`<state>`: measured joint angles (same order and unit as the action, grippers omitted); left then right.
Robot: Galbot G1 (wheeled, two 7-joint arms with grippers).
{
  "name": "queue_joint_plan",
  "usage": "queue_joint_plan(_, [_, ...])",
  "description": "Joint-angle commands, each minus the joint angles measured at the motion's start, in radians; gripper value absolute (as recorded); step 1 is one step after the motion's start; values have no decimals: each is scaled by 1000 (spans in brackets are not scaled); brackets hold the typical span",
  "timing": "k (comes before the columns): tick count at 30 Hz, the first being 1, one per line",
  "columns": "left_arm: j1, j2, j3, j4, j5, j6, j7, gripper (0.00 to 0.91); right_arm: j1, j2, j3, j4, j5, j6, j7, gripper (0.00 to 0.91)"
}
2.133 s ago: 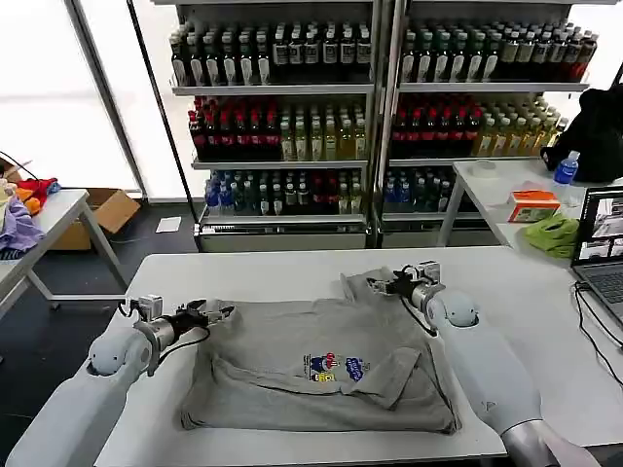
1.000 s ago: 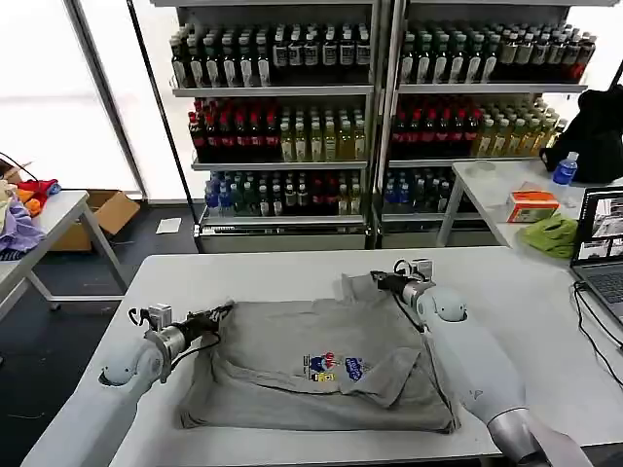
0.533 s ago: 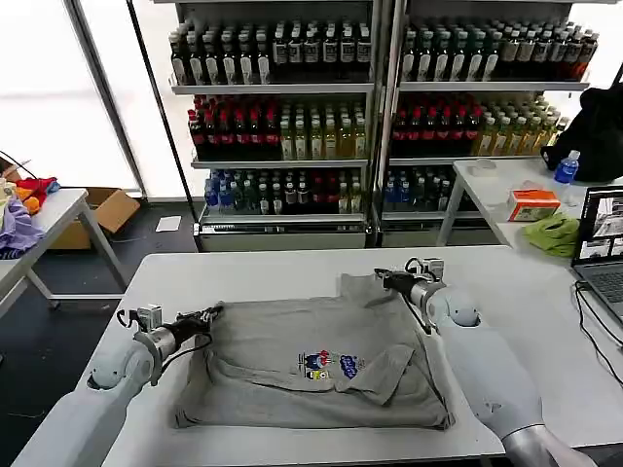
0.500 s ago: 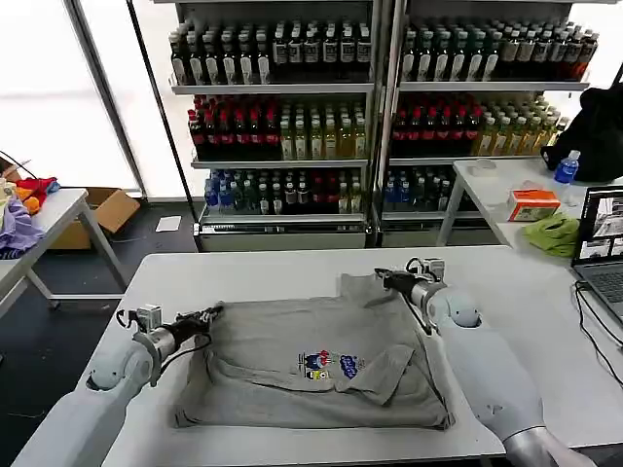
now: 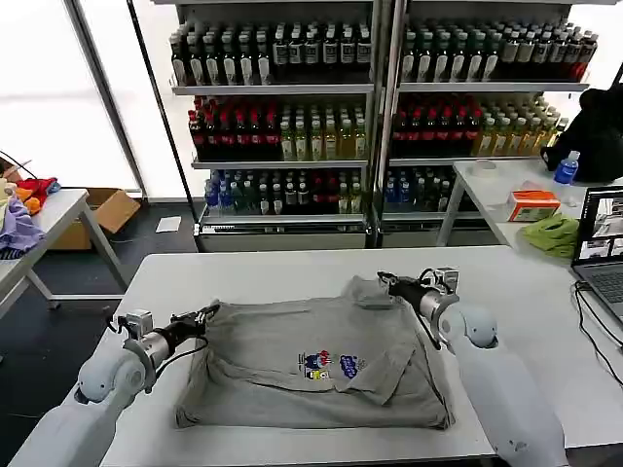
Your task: Fold and organize the clothes.
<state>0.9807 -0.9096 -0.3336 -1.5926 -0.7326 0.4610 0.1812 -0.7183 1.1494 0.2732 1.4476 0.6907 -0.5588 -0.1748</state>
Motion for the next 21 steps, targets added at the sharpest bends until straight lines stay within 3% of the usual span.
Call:
queue_joint_plan(1, [83,17,-57,-120,-22,-4,-25,10,-149,-46,74,245,35,-19,10,0])
queue_joint_plan(10, [198,59,-128,-239,-40,-14,-36,10,-355,-94,165,423,71,-20,20,0])
queue_joint_plan(21, [356,44,-189,-337,-31,-36,-56,10,-538,-118,298,550,110,-20,27,0])
